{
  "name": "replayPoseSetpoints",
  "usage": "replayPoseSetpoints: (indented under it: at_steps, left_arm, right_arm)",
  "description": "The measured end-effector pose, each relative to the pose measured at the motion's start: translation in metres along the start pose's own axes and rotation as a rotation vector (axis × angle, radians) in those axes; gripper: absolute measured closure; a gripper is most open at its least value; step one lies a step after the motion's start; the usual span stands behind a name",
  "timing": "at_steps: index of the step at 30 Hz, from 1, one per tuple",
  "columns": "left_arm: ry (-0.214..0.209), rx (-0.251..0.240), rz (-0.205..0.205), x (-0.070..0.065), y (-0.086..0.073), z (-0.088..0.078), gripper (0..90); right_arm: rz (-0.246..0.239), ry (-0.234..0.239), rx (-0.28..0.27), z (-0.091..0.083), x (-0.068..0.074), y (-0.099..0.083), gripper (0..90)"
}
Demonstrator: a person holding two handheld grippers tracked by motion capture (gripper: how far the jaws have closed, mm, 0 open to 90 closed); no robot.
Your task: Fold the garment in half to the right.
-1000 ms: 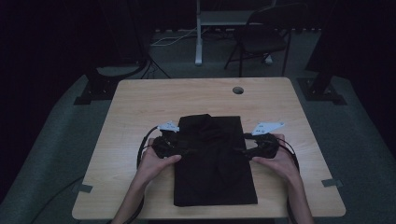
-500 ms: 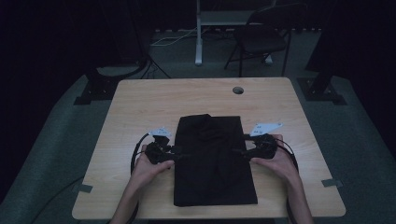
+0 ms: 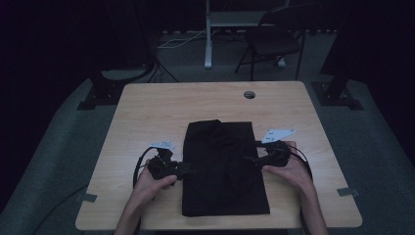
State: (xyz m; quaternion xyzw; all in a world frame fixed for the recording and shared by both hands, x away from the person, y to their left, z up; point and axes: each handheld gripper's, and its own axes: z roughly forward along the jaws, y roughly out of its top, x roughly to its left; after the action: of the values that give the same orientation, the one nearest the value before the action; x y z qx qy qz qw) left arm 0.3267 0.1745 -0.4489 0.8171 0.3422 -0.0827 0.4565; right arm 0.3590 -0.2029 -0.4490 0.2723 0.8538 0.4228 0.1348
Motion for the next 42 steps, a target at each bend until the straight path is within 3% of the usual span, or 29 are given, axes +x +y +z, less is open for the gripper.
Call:
replayPoseSetpoints:
  at_steps: [4,7,12,13,21,26,29,36,37,42]
  left_arm:
    - [0.004,0.02,0.014,-0.001,0.0,0.002,45.6]
    - [-0.008,0.019,0.017,-0.001,0.002,0.002,59.2]
    - [0.017,0.032,0.072,-0.011,0.007,0.001,85.0]
    - [0.014,0.036,0.078,-0.012,0.008,0.001,86.8]
    - [-0.016,0.017,0.135,-0.029,0.021,0.002,88.2]
    - [-0.054,-0.002,0.191,-0.046,0.041,0.007,88.2]
    - [-0.086,0.019,0.243,-0.061,0.054,0.02,88.1]
    - [-0.127,0.051,0.314,-0.082,0.066,0.048,88.0]
    - [-0.125,0.063,0.332,-0.087,0.07,0.059,88.0]
    - [-0.129,0.098,0.346,-0.092,0.08,0.078,87.9]
  right_arm:
    - [-0.002,-0.001,0.001,0.001,0.0,0.0,24.4]
    - [-0.002,-0.003,0.001,0.0,0.0,0.0,24.3]
    - [-0.002,-0.009,0.005,0.001,0.0,0.0,24.2]
    - [-0.002,-0.01,0.005,0.001,0.0,0.0,24.2]
    - [-0.002,-0.017,0.001,0.0,-0.001,0.0,24.2]
    - [0.007,-0.03,-0.011,-0.002,-0.003,0.0,24.3]
    - [0.015,-0.041,-0.014,-0.003,-0.004,-0.001,24.3]
    - [0.028,-0.063,-0.018,-0.004,-0.006,-0.001,24.4]
    - [0.031,-0.068,-0.022,-0.005,-0.007,-0.001,24.4]
    - [0.038,-0.078,-0.028,-0.006,-0.008,-0.001,24.5]
